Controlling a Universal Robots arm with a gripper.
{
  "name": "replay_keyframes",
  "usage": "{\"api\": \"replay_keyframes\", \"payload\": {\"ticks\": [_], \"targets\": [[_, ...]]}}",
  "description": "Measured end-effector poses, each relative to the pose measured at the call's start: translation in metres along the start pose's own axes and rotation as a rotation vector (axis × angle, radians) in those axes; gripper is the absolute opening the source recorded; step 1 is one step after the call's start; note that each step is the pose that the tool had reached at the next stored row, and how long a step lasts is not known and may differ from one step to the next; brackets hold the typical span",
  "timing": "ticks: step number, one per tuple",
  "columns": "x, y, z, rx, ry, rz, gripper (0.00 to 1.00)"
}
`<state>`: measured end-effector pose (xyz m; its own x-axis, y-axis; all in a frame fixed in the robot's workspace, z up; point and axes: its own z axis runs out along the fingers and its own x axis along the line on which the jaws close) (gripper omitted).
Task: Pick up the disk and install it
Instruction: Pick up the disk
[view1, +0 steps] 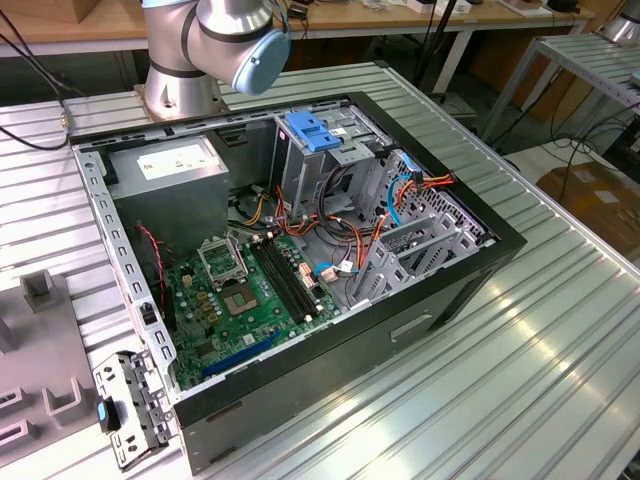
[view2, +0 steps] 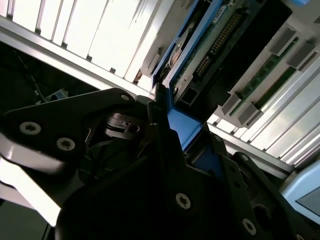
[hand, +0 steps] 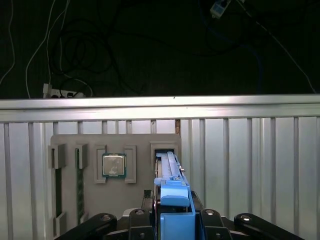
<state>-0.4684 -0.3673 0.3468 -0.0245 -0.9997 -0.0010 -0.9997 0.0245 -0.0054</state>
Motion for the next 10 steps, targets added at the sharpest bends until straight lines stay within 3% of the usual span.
{"api": "replay_keyframes", "payload": {"ticks": [5,10], "targets": [[0.0000,-0.0001,-0.0103,0.0000,0.0000,0.000,0.37],[0.0000,-0.0001,-0.0162,0.0001,0.0000,0.000,0.37]]}}
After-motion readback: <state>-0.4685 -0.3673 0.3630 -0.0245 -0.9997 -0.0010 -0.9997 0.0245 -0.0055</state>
